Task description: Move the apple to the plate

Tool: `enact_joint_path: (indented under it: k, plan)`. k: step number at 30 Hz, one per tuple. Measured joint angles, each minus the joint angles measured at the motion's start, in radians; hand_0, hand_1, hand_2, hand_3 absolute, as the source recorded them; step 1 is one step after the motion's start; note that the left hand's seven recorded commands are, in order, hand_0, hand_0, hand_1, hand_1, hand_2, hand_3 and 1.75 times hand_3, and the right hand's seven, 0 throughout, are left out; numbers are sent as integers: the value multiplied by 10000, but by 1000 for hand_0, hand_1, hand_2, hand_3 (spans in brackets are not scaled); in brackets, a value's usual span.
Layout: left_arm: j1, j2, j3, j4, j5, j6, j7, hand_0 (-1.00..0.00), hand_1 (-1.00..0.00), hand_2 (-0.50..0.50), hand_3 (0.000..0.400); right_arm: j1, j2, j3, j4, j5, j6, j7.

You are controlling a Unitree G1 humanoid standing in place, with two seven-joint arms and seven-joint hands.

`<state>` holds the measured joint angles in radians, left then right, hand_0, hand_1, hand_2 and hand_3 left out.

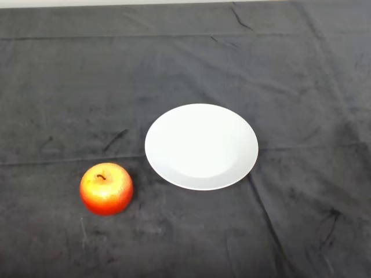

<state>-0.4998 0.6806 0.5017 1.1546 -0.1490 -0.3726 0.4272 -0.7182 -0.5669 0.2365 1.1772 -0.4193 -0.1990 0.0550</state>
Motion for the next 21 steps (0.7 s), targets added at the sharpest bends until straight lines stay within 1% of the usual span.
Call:
enact_joint_path:
  k: [11, 15, 21]
  plan:
    - [-73, -247, -581, -1, 275, -2, -250, 0, 0, 0, 0, 0, 0, 0, 0, 0, 1, 0]
    - [-333, -451, -657, -1, 486, -2, -410, 0, 0, 0, 0, 0, 1, 0, -1, 0, 0, 0]
    - [-717, -518, -1015, -1, 755, -8, -618, 0, 0, 0, 0, 0, 1, 0, -1, 0, 1, 0]
